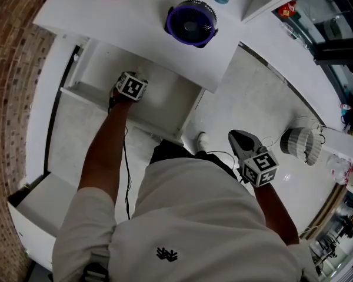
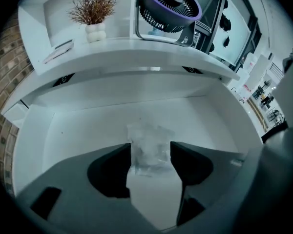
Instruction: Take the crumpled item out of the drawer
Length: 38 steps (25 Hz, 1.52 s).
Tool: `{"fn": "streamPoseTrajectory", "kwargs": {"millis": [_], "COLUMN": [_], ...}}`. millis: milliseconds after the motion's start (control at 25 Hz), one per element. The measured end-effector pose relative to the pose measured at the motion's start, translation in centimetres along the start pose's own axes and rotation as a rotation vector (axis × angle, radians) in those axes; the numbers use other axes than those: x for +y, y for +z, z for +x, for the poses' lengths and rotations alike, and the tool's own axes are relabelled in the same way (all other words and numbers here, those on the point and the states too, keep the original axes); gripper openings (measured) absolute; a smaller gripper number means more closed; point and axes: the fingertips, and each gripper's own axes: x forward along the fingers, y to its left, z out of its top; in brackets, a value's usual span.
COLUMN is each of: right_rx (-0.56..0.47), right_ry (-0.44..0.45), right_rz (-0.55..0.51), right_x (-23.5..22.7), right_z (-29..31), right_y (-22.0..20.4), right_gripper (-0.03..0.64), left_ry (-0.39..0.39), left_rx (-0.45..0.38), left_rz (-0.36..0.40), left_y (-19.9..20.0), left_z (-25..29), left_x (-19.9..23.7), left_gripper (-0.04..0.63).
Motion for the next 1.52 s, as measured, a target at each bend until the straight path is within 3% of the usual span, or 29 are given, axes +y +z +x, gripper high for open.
{"fn": "streamPoseTrajectory", "kwargs": {"millis": [120,360,520,880,1520], "right_rx": [0.004,0.006,-0.008,-0.057,-0.146], "right_ry": [-0.011,-0.015,-0.011,0.035,0.168], "right_rz": [0.005,0.0,-0.008,-0.029,-0.099], "right_x": [-0.3,-0.2,-0.3,-0.4,-2.4], "right_z": [-0.2,-0.3,-0.8,-2.0,-6.6], "right_y": [-0.2,-0.2,-0.1,-0.3,-2.9], "right_gripper": [0.034,0.031,0.031,0.028,0.017], "left_ry": [-0.009,0.001,0.032,0.018,0.111], "left_rx": [0.007,-0.007,-0.019,-0.104,-0.246], "left_rz": [0.0,-0.01,-0.032,-0.079,-0.183], "left_y": [-0.2,-0.1,-0.1,1.7,3.1], "left_z": [0.9,0.7,-0.7,-4.4,-14.4], "left_x": [-0.1,0.0,0.4,-1.7,-10.0], "left_gripper": [0.237,0.135,0.121,0.109,0.101]}}
